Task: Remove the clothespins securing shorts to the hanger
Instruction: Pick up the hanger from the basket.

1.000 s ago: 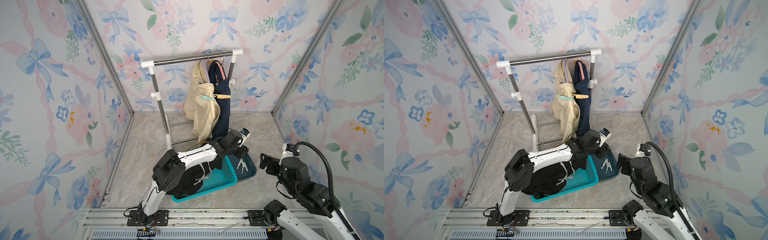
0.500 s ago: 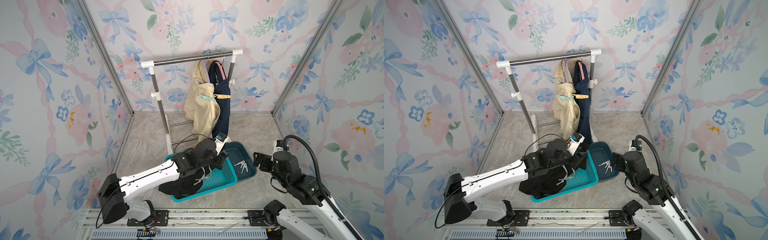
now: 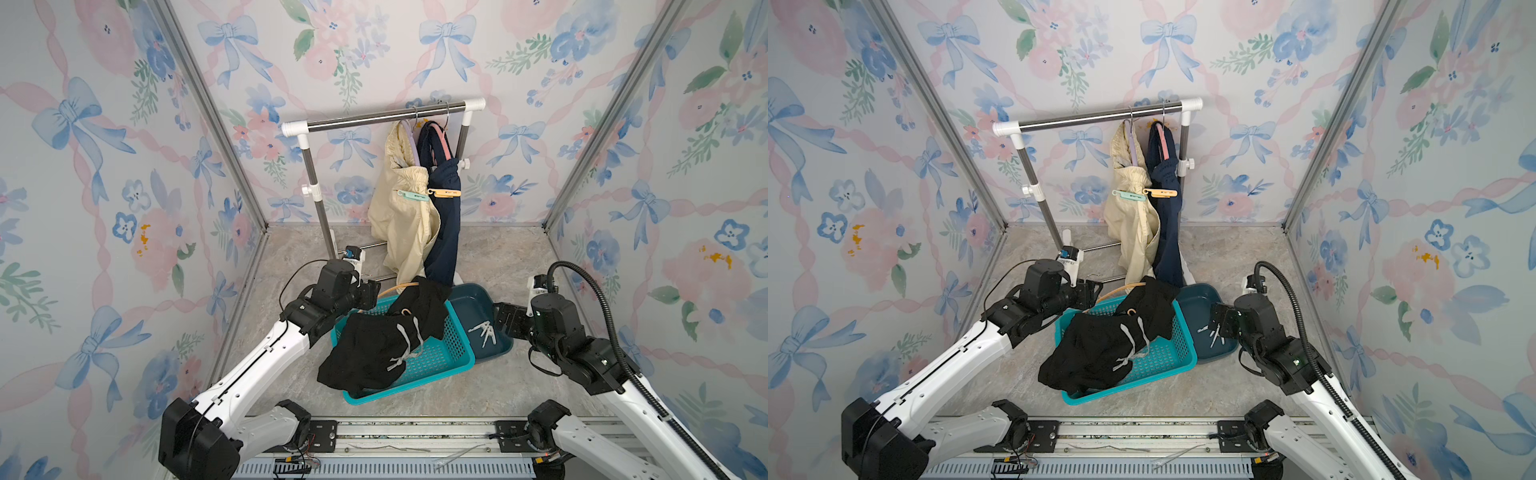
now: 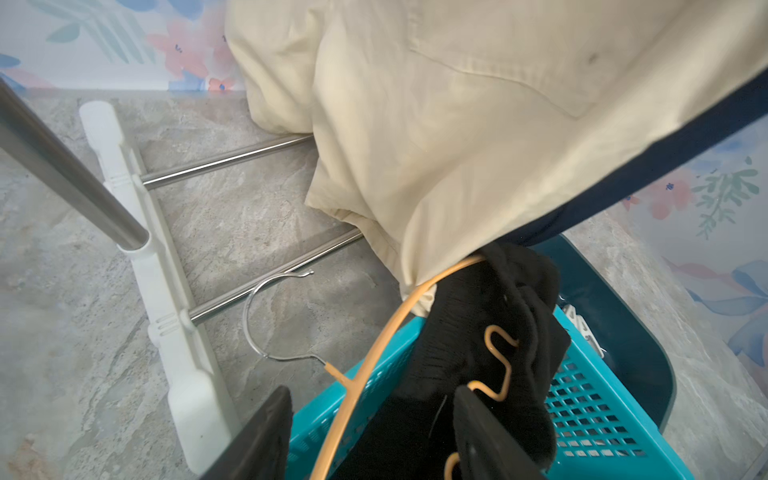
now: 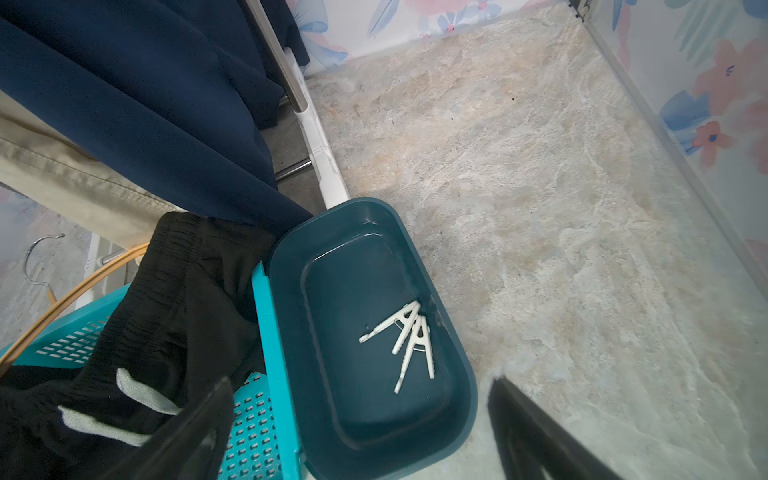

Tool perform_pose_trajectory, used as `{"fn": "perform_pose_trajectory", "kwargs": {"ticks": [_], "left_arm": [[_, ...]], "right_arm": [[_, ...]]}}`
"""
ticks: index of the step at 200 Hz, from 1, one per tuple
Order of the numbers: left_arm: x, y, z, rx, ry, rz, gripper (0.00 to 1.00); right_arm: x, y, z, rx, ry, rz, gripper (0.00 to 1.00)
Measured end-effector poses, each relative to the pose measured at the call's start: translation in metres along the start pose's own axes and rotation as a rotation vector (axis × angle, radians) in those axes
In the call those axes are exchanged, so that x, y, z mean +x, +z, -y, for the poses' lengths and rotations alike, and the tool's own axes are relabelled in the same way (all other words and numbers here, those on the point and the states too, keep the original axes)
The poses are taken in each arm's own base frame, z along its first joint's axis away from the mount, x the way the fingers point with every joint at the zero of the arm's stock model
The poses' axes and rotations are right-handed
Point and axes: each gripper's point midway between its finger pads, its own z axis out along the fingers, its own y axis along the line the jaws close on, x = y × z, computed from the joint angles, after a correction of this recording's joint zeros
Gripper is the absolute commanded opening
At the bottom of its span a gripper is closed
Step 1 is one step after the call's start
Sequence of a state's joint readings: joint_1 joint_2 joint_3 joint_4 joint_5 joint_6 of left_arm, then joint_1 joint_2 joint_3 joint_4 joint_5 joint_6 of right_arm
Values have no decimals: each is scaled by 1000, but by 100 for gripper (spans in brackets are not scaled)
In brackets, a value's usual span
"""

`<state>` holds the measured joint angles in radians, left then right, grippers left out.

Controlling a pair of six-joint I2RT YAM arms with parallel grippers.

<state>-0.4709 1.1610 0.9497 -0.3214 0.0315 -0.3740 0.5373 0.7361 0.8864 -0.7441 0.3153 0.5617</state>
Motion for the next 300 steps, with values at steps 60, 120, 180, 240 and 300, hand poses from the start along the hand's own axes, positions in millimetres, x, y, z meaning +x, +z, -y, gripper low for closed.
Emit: {"fn": "perform_pose_trajectory", "kwargs": {"ticks": [60, 120, 180, 240, 300], "left_arm": [[11, 36, -45, -14, -150, -83, 58], [19, 54, -37, 76, -202, -96, 58], [36, 67, -45, 114, -295, -125, 57], [33, 75, -34, 221, -363, -110, 45], [29, 75, -24, 285, -388, -105, 23]], "right_arm": [[6, 2, -6, -35, 8, -23, 96], [6, 6, -11, -52, 10, -27, 97], [7, 12, -16, -66, 9, -39, 96], [7, 13, -18, -75, 10, -38, 96], [7, 13, -18, -77, 11, -37, 97]]}}
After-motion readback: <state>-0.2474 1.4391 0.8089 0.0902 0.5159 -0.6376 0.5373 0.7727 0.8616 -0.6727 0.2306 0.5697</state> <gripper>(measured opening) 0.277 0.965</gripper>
